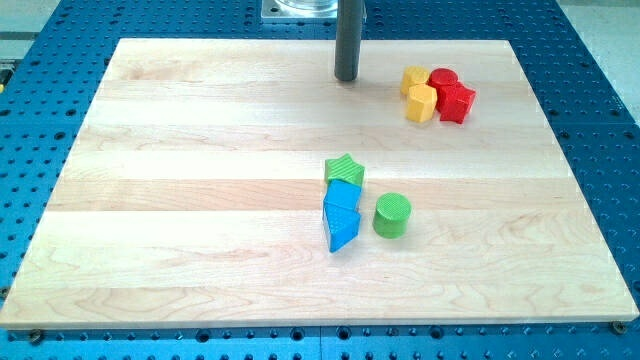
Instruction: Move your arm right beside the red star
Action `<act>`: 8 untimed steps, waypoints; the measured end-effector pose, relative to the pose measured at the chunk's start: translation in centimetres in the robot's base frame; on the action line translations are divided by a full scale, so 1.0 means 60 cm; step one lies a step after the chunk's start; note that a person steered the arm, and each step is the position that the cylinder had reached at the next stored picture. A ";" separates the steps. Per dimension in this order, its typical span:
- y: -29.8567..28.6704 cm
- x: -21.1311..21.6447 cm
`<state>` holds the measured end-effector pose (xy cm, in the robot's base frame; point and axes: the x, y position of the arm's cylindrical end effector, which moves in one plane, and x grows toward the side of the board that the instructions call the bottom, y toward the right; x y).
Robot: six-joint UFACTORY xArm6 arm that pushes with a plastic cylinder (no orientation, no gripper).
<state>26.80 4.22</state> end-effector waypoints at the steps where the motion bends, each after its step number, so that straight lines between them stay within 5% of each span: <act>1: 0.000 0.002; 3: -0.005 -0.016; 4: 0.048 -0.083; 6: 0.113 -0.109; 7: 0.160 -0.080; 8: 0.316 -0.080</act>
<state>22.03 23.18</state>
